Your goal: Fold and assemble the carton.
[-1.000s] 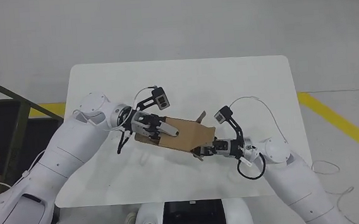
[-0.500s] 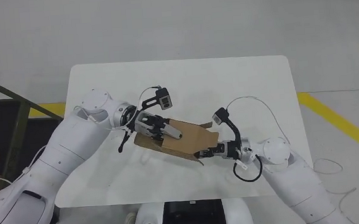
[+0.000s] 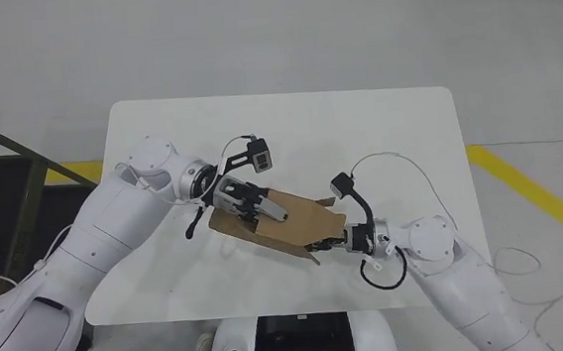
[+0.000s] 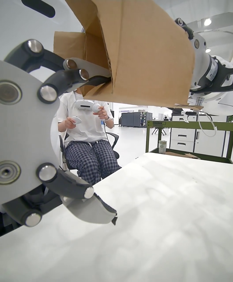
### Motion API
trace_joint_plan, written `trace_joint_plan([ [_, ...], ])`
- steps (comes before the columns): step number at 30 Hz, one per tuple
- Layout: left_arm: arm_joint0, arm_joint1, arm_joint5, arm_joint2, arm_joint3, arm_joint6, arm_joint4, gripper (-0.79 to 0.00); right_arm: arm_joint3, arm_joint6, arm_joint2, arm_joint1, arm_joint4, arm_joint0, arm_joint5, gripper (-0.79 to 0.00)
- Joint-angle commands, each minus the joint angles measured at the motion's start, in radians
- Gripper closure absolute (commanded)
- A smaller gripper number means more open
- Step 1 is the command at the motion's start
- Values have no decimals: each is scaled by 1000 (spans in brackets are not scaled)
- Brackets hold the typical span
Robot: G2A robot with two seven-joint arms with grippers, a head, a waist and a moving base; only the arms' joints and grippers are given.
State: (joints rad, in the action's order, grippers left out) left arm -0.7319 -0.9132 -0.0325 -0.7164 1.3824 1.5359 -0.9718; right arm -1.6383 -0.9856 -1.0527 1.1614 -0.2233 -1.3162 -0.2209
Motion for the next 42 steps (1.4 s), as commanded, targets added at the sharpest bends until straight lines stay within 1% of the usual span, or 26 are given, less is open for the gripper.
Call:
trace_joint_plan([
  [1,-4,1,-4,-2,-3,0,-5,0,-2,5,6,0,4,1,-4,-785],
  [6,-14,9,-12,-17,-17,0,-22,0,-3,50,-19,-2,-33,-11,-52,-785],
  [15,-45,27,-12,-37,-13,0,-51,0,-5,71,-98,-14,-114,-59,-174,-785],
  [21,-64,35,-4,-37,-2,0,-90,0,11,122,-141,-14,-217,-70,-290,-785],
  [25,-74,40,-3,-31,4,0,-98,0,34,140,-145,-8,-305,-60,-354,-785],
  [28,-82,42,-4,-22,11,0,-101,0,56,125,-129,-2,-366,-39,-379,-785],
  [32,-85,41,-6,-13,19,0,-112,0,94,113,-108,6,-390,-5,-414,-785],
  [35,-85,42,-9,-9,18,0,-113,0,116,101,-93,13,-442,15,-437,-785],
  [42,-72,36,-11,3,-29,0,-124,0,117,-27,-81,16,-555,25,-460,-785],
])
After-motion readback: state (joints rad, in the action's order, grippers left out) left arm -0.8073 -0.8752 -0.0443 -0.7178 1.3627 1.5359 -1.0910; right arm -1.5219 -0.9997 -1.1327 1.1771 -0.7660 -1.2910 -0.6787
